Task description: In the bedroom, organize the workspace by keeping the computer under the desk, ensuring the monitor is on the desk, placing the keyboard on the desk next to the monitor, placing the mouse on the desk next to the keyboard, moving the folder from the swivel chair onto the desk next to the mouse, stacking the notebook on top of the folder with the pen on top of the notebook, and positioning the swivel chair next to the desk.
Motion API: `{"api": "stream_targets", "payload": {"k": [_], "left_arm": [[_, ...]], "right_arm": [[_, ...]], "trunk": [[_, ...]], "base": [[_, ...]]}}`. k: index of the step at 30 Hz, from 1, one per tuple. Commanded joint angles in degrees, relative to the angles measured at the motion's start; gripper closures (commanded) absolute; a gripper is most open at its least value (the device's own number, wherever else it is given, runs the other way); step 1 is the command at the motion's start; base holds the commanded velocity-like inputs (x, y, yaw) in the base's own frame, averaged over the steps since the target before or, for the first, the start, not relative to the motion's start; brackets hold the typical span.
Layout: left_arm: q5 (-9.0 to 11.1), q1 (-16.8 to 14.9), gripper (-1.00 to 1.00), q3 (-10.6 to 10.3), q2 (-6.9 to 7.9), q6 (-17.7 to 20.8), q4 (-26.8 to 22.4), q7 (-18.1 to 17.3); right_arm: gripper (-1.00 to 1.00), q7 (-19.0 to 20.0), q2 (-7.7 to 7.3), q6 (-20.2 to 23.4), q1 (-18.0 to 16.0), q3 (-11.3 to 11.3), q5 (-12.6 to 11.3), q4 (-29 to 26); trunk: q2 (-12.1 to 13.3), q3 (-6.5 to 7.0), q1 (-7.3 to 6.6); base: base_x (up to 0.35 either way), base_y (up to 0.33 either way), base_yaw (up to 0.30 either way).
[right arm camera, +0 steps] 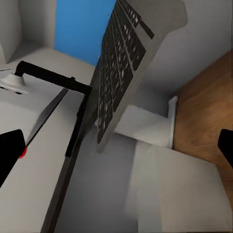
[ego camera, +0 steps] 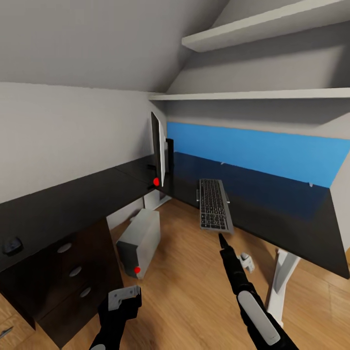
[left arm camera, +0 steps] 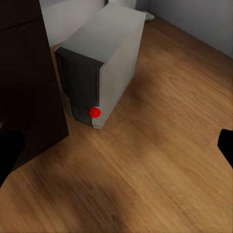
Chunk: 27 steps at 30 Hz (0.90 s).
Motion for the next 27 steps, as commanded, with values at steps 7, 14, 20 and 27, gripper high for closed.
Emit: {"api": "stream_targets", "payload": {"k": [7,14,20,27], "left_arm": [[0.4,0.0,-1.0,-0.5,0.0,0.2,-0.1,0.3],[0.4,0.0,-1.0,-1.1,0.0,0.2,-0.1,0.3],[0.4,0.0,-1.0,-1.1,0.02,0.2,-0.1,0.3],[0.4,0.0,-1.0,-1.1,0.03,0.2,-0.1,0.3]], "right_arm": [[-1.0,0.4,0.15,-0.2,-0.1,0.3,-11.6,0.0],[-1.0,0.6,1.79,-0.2,-0.1,0.3,-20.7,-0.3],[-1.0,0.6,1.88,-0.2,-0.1,0.3,-23.7,-0.4],[-1.0,0.6,1.86,-0.3,-0.1,0.3,-23.9,-0.4]], "trunk": [[-1.6,-0.76,0.88],[-1.6,-0.76,0.88],[-1.6,-0.76,0.88],[-1.6,-0.76,0.88]], "base": [[0.0,0.0,0.0],[0.0,0.0,0.0],[0.0,0.0,0.0],[0.0,0.0,0.0]]}}
